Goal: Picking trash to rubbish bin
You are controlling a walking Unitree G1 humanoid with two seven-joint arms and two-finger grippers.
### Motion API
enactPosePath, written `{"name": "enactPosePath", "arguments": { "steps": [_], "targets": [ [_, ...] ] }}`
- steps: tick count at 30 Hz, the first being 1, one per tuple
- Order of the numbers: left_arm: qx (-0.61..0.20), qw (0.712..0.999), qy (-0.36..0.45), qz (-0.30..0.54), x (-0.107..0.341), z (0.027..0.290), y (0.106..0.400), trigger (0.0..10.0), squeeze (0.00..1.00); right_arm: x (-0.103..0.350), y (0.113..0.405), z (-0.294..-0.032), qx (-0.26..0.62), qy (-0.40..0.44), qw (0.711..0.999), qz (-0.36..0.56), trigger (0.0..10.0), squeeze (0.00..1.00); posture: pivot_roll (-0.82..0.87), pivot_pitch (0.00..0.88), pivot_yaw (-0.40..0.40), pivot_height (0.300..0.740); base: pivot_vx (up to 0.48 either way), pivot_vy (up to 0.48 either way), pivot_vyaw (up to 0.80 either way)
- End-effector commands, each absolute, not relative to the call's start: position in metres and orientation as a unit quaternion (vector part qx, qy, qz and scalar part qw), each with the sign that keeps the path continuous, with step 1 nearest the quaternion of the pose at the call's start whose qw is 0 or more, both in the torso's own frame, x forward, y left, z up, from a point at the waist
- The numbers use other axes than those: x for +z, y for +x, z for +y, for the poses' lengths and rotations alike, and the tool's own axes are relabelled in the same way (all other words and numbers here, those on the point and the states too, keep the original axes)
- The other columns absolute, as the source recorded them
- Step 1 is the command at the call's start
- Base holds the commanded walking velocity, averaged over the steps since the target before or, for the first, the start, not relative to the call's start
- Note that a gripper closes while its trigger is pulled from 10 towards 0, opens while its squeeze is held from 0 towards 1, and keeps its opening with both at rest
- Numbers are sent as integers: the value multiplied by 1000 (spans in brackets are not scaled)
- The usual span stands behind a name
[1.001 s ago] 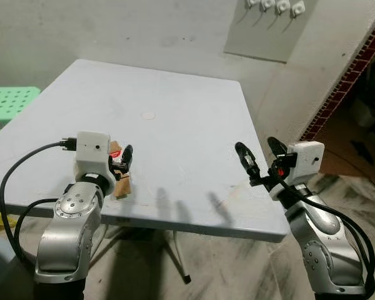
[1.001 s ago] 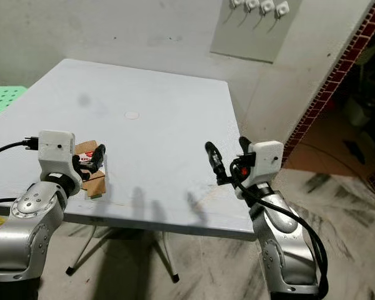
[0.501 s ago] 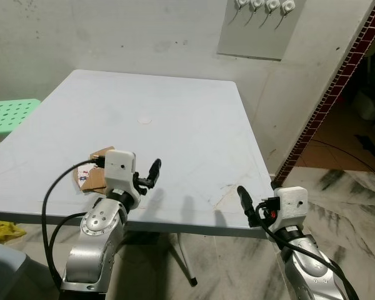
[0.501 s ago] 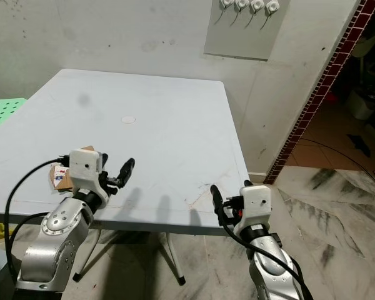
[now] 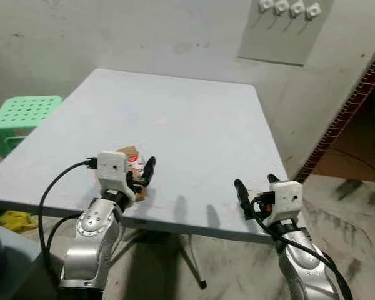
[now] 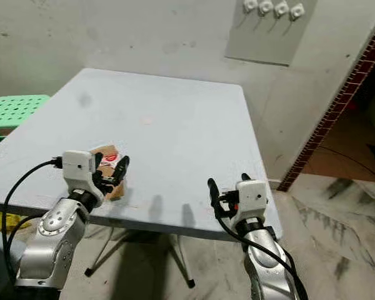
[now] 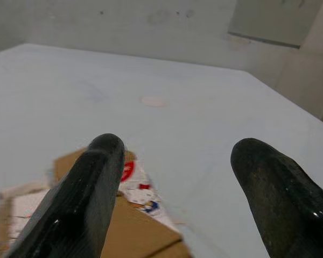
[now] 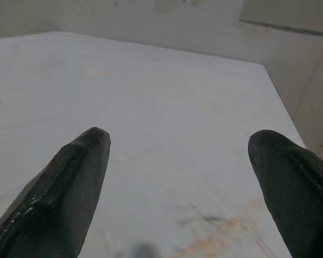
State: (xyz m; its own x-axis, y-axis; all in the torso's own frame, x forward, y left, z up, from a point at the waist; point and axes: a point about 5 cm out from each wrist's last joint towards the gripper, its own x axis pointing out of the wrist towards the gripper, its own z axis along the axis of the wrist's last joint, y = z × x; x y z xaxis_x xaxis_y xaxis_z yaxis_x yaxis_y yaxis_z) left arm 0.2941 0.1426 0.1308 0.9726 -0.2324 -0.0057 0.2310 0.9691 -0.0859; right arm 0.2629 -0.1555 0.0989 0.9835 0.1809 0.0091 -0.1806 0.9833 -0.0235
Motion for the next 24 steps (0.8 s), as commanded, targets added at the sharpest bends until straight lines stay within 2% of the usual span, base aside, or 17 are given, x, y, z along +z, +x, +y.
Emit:
{"name": "enactPosePath", "arguments": {
  "steps": [1,8,24],
  "targets": [
    [-127,991,-41,5,132,139,296,10000,0,98,264,-156,89,-14,996,-6,10000,0,-22,0,-63,740,0,330,0],
    [-129,991,-43,4,133,139,299,10000,0,97,264,-155,92,-12,996,-7,10000,0,-23,0,-60,740,0,333,0],
    [-129,991,-44,5,132,139,300,10000,0,97,263,-149,101,-6,995,-7,10000,0,-23,0,-59,740,0,472,0]
  ]
}}
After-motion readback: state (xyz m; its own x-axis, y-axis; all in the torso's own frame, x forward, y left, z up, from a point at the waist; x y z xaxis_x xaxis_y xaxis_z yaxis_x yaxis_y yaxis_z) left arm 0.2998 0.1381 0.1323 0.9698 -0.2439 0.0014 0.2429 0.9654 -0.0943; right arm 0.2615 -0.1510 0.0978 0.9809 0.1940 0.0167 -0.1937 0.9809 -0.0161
